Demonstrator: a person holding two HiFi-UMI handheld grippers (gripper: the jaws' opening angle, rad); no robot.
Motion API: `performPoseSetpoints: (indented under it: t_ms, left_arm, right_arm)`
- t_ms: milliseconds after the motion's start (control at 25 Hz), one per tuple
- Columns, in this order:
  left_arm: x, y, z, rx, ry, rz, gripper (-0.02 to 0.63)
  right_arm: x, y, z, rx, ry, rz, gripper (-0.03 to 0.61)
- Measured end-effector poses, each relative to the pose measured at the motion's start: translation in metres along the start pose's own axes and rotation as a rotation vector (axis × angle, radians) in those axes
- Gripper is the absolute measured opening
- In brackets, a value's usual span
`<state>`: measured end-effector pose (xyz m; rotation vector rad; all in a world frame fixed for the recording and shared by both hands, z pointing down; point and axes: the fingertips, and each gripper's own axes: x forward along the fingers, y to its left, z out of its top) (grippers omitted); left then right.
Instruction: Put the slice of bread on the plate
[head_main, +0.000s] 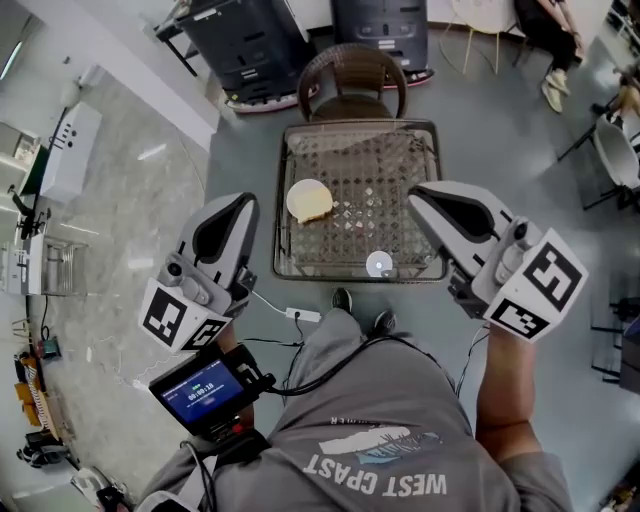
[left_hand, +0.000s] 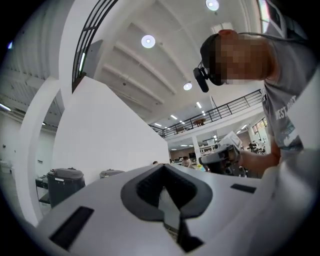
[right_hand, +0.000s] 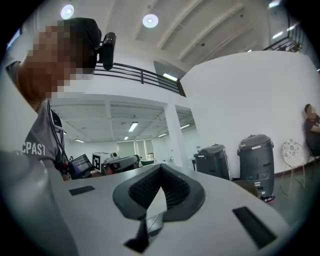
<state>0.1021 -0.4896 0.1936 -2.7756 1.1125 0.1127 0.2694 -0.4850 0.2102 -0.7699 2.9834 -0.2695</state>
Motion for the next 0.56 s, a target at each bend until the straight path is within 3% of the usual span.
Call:
performPoseSetpoints:
  t_ms: [240,560]
  left_arm:
    - [-0.051,0.013,0.018,0.037,-0.008,0.048,0.008]
    - [-0.111,0.025,0.022,0.035,0.024,0.039,0.008]
  right_arm:
    - [0.012,0.035,0.013,-0.053,-0.021,-0.001,0.006]
    - [0.025,0.081,0.023,-0.064,-0.046,-0.064,0.006]
